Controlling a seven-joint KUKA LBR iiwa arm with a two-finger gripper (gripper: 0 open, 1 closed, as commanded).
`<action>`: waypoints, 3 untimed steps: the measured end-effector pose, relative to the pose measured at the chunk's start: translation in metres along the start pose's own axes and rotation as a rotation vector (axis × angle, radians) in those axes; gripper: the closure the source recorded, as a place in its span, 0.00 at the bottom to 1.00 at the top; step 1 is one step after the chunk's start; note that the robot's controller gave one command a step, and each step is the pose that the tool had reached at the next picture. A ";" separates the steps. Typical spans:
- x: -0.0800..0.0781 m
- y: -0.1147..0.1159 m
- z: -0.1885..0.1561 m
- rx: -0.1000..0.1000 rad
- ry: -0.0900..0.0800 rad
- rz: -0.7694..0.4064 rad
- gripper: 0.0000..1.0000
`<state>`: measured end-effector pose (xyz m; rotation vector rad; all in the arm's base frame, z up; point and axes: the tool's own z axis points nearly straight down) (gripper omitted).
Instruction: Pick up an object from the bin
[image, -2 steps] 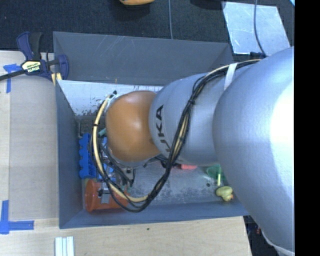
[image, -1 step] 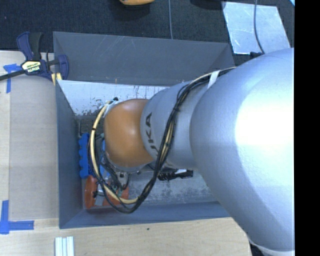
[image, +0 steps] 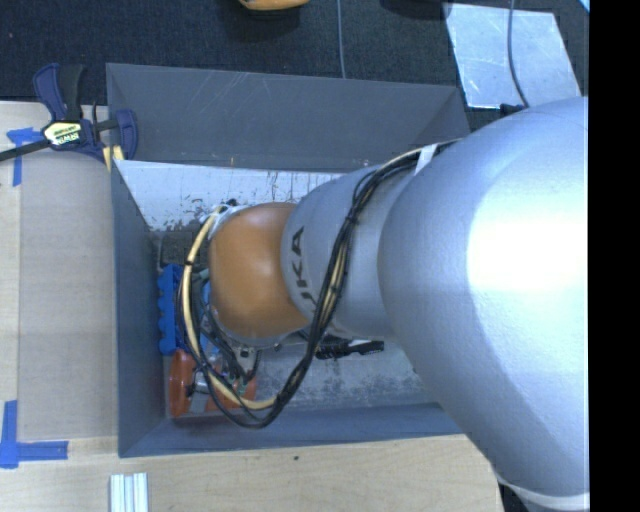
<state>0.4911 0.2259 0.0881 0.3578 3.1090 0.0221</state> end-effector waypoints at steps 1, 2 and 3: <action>-0.018 -0.063 -0.003 0.006 -0.007 0.128 1.00; -0.018 -0.063 -0.003 0.006 -0.007 0.128 1.00; -0.023 -0.069 -0.066 0.010 0.001 0.145 1.00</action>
Offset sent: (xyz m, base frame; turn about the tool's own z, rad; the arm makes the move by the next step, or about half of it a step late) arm 0.0000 0.0000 0.0000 0.0000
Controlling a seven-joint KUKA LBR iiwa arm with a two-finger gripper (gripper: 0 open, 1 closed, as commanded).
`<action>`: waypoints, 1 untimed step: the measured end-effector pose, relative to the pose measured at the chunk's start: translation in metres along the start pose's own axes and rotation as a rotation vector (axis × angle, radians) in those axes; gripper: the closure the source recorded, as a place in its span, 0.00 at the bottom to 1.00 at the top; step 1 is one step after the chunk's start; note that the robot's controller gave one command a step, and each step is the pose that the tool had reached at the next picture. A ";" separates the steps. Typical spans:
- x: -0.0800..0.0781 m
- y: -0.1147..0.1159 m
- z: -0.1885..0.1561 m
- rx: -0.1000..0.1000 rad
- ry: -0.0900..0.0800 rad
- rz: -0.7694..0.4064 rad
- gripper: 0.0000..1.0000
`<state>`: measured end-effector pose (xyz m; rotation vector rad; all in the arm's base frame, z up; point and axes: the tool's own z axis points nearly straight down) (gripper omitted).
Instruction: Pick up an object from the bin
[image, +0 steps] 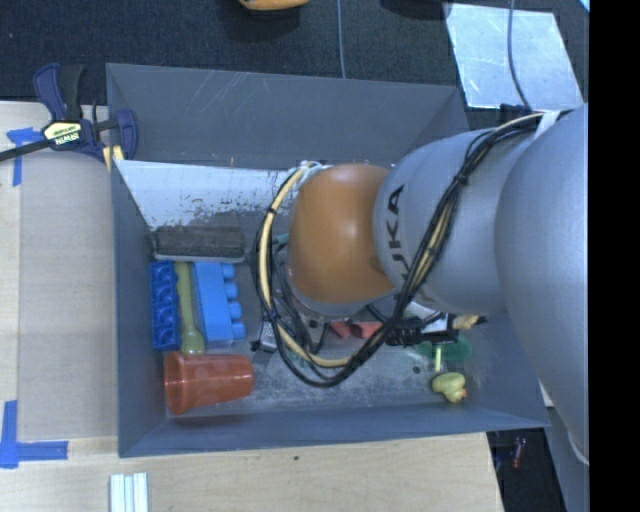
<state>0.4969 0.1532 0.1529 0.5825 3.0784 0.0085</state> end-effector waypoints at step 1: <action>0.004 -0.004 -0.075 0.001 0.001 -0.007 1.00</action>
Offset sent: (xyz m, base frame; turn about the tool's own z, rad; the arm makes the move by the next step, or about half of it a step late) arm 0.0008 -0.0225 0.0912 0.0046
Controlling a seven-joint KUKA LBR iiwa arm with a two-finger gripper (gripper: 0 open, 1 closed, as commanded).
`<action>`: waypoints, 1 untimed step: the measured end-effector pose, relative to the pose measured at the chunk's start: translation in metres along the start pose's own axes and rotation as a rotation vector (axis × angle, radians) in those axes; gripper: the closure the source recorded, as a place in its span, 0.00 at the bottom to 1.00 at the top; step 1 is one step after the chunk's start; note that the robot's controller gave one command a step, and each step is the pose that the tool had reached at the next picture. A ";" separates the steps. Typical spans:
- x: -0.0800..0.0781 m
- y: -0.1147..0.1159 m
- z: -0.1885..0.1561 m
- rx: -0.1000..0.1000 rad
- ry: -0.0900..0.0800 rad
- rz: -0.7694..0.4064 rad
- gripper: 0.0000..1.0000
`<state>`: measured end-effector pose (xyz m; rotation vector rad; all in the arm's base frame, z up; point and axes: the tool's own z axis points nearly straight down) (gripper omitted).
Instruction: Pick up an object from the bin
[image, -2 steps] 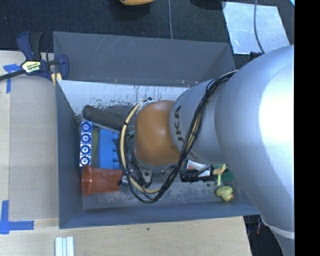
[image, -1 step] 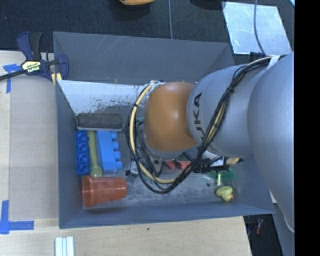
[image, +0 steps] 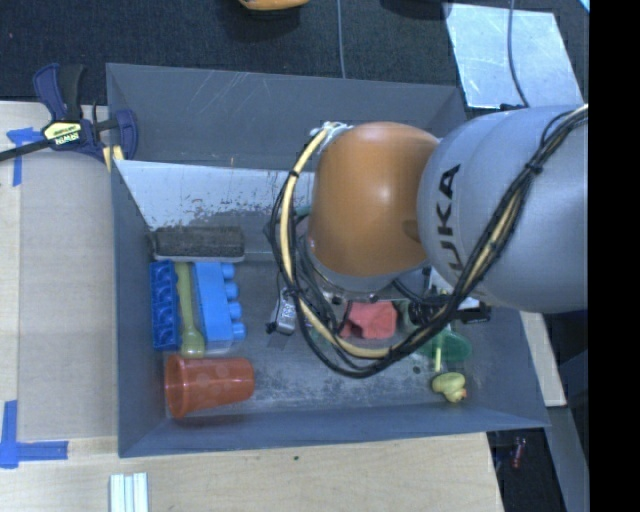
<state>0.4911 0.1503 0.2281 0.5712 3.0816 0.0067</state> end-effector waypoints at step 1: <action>-0.007 -0.006 -0.040 -0.006 -0.008 0.005 1.00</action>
Offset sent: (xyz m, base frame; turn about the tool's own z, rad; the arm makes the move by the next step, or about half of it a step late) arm 0.0440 -0.0386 -0.0333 -0.1638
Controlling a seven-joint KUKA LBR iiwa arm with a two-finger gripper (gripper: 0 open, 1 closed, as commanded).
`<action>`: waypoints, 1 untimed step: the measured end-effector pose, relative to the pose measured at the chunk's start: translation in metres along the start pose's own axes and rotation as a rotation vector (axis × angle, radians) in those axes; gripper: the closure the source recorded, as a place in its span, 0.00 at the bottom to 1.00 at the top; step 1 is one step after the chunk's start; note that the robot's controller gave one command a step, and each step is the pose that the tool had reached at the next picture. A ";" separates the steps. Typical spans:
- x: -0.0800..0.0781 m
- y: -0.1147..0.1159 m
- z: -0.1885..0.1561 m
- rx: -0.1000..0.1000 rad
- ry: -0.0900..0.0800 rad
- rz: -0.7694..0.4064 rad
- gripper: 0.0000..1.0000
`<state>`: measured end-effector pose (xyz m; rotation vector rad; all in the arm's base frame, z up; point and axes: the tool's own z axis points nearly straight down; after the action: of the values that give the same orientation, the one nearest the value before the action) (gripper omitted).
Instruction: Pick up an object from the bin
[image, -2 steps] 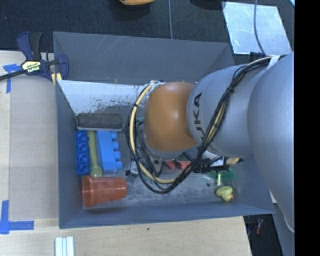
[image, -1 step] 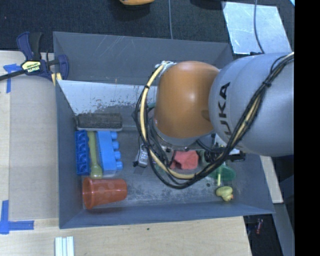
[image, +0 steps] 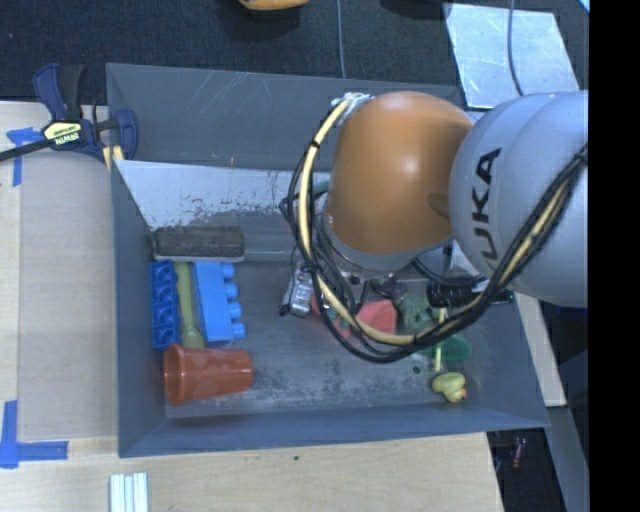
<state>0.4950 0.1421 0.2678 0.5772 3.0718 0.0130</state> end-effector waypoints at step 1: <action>-0.042 -0.011 0.064 -0.001 -0.001 -0.166 1.00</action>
Offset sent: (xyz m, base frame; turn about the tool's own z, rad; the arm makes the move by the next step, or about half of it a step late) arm 0.0771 -0.0556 -0.1123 0.0027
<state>0.5308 0.1169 0.2044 0.3209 3.1074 0.0116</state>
